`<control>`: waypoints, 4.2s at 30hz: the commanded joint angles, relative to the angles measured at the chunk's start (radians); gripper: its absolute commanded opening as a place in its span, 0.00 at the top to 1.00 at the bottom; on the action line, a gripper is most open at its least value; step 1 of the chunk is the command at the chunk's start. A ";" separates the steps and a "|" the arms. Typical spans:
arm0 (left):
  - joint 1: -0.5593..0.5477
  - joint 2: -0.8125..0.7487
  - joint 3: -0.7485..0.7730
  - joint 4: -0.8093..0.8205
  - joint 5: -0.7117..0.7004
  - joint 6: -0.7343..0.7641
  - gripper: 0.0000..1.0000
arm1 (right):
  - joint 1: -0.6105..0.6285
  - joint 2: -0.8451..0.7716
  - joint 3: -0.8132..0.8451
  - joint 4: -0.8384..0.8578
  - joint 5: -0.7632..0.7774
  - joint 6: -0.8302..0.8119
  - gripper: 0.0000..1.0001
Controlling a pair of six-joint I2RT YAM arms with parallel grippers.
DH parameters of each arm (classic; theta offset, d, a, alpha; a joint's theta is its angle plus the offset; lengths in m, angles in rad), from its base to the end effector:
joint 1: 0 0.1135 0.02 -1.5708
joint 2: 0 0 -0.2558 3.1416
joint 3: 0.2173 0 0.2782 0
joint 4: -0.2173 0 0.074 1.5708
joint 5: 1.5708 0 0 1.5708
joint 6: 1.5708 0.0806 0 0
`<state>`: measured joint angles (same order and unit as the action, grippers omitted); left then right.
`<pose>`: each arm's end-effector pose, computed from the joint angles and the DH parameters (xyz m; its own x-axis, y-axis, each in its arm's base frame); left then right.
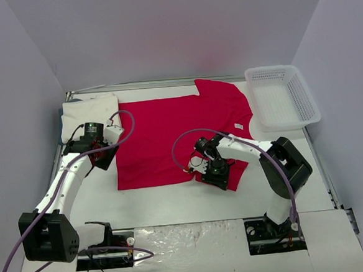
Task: Fold and stack the t-shirts
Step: Grap the side of the flattened tshirt closest away from the robot with both arms
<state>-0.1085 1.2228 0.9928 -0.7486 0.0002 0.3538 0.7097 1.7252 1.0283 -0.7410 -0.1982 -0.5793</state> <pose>0.2955 -0.0322 0.2222 -0.7362 0.4287 -0.5237 0.3875 0.9014 0.1932 0.2373 0.2247 0.0862 -0.2686 -0.9383 -0.2177 -0.9628 0.2546 0.0908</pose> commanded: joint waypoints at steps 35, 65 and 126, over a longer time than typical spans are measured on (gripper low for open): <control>0.009 -0.016 -0.005 0.006 0.034 -0.012 0.61 | -0.070 -0.029 0.246 -0.227 0.057 -0.096 1.00; 0.006 0.060 0.023 0.000 0.061 -0.004 0.61 | -0.239 0.395 0.730 -0.114 0.111 -0.093 0.66; 0.009 0.070 -0.010 0.014 -0.029 -0.001 0.61 | -0.233 0.004 -0.007 0.451 0.095 -0.381 0.69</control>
<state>-0.1043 1.2945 0.9844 -0.7345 -0.0055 0.3550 0.4721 1.7077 1.0077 -0.2695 -0.0837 -0.9520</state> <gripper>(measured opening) 0.388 0.309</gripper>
